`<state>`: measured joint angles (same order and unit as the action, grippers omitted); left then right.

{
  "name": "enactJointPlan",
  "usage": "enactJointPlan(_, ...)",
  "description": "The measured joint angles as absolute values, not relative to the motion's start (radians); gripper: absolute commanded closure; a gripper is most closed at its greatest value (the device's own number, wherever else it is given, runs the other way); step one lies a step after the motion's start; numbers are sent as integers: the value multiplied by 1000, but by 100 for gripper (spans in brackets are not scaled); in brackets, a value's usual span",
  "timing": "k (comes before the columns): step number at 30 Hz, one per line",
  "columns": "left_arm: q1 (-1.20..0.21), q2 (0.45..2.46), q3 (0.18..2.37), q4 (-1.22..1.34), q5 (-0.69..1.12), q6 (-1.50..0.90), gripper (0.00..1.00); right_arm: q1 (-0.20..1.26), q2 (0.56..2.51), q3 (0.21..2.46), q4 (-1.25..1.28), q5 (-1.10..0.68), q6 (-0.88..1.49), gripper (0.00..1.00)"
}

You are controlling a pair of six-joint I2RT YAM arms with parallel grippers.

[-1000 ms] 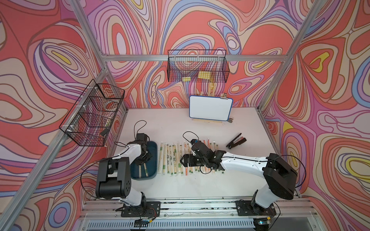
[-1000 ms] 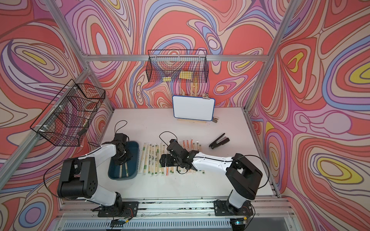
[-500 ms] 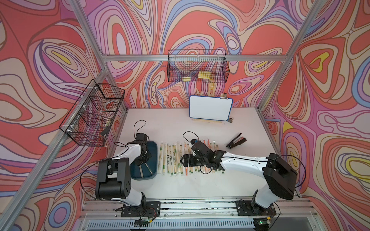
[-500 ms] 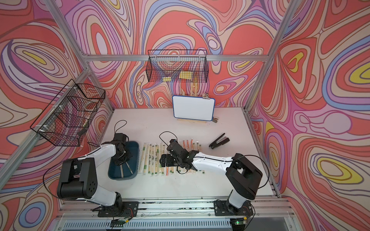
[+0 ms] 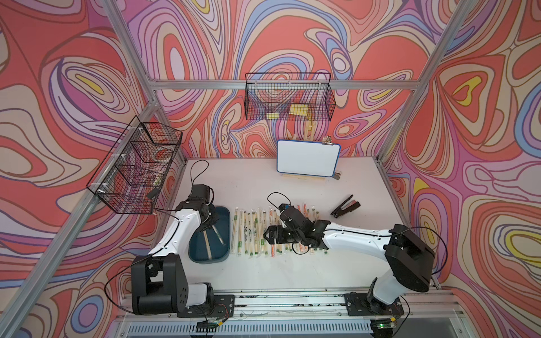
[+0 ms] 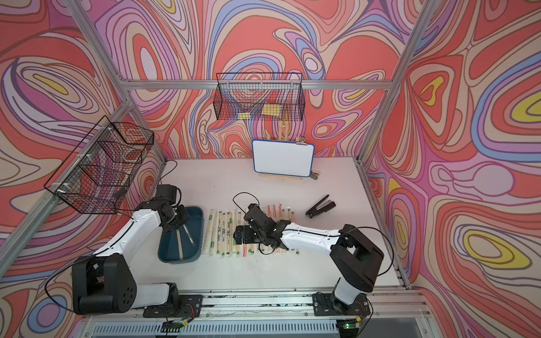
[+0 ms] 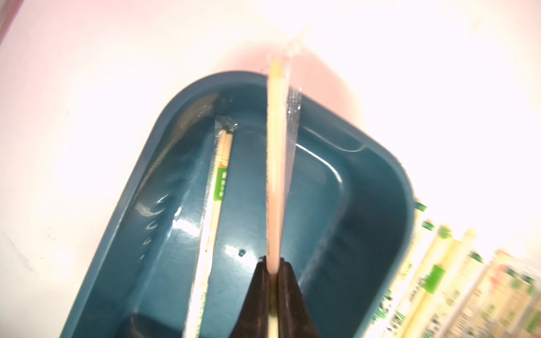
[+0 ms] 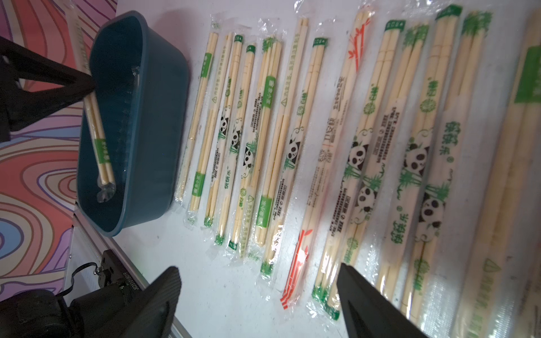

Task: Take the paired disposable chopsticks out of the storage box
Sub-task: Pick up the paired disposable chopsticks from the storage box, then place the paired disposable chopsticks at the center of the board.

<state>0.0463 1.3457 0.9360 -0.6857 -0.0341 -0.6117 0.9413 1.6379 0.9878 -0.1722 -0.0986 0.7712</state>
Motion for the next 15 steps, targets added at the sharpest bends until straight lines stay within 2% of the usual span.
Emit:
enactJointPlan(4, -14, 1312, 985, -715, -27, -580, 100, 941, 1638, 988, -173, -99, 771, 11)
enactJointPlan(7, -111, 1315, 1040, -727, -39, -551, 100, 941, 1638, 989, -176, -99, 772, 11)
enactJointPlan(15, -326, 1428, 1131, -750, -132, -498, 100, 941, 1638, 993, -199, -92, 772, 11)
